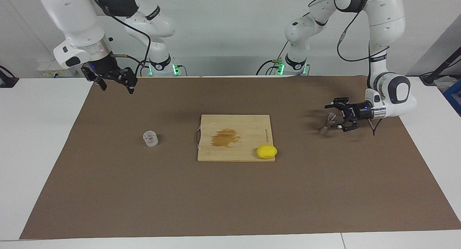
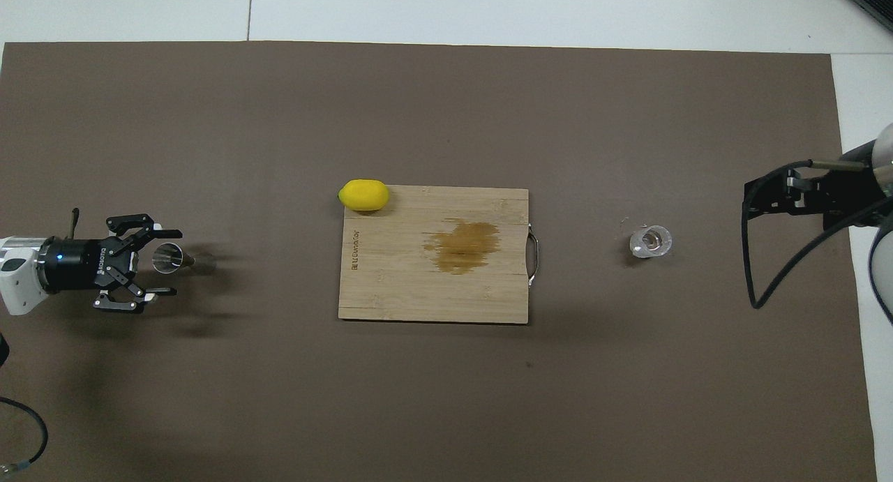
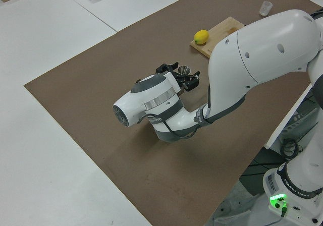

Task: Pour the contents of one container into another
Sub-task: 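Close the left gripper around the small metal cup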

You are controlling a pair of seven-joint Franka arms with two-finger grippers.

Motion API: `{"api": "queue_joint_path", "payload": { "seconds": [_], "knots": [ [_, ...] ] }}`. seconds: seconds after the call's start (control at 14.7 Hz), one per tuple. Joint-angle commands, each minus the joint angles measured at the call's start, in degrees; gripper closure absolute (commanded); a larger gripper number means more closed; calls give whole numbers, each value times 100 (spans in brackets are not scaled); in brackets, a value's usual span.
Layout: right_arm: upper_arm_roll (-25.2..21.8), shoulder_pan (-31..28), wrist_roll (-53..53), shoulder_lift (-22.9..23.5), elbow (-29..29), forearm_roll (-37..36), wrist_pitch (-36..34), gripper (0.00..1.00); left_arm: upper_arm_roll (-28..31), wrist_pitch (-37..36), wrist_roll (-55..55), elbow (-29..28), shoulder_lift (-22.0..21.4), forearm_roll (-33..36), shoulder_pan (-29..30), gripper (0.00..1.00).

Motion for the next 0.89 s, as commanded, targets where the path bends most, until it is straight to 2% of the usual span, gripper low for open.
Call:
{"api": "queue_joint_path", "payload": {
  "seconds": [0.0,0.27,0.82],
  "knots": [
    [32,-61,-8,-138,-153,-5,16,0,-22,-230,371,-27,247,-130,242,0],
    [32,-61,-8,-138,-153,-5,16,0,-22,-336,433,8,353,-349,383,0],
    [32,-70,-17,-138,-153,-5,-1,0,-31,-407,442,-167,397,-657,287,0]
  ]
}}
